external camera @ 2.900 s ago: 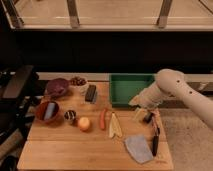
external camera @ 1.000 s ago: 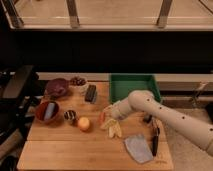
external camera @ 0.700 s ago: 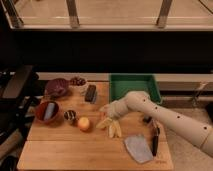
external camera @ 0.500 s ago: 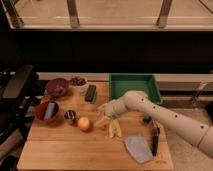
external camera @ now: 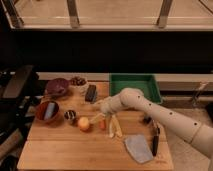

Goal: Place sponge in tray

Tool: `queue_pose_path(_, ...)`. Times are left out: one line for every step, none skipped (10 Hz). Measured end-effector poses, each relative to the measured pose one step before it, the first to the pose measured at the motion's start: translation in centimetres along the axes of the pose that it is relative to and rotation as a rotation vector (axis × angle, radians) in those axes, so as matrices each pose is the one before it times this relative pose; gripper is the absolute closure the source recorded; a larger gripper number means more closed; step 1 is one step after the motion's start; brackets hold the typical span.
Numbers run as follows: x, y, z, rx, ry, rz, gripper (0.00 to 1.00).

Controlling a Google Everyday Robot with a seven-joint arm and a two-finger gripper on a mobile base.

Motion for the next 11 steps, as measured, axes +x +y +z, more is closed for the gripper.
queue_pose_path(-1.19, 0.015, 0.316, -0.0085, -0.00808, -0.01817, 0.35)
queue_pose_path(-1.666, 0.207, 0.848, -0.01903, -0.01051, -0.02587, 0.35)
queue_pose_path(-1.244, 0.218, 0.844, -0.02219, -0.00649, -0.01976, 0.35)
queue_pose_path(-0.748, 0.16, 0.617, -0.0195, -0.00337, -0.01221, 0.35)
queue_pose_path(-0.154, 0.022, 0.068, -0.00451, -0.00111, -0.0025, 0.35)
queue_pose_path(0.08, -0.058, -0.116, 0.00226, 0.00004, 0.00148, 0.35)
queue_pose_path(-0.093, 0.04, 0.103, -0.00195, -0.00006, -0.00162, 0.35)
queue_pose_path(-0.049, 0.038, 0.068, -0.00141, -0.00002, -0.00148, 0.35)
queue_pose_path(0.109, -0.038, -0.114, 0.00206, 0.00007, 0.00201, 0.35)
queue_pose_path(0.029, 0.013, -0.007, 0.00034, 0.00019, 0.00006, 0.35)
queue_pose_path(-0.089, 0.007, 0.153, 0.00193, -0.00231, -0.00231, 0.35)
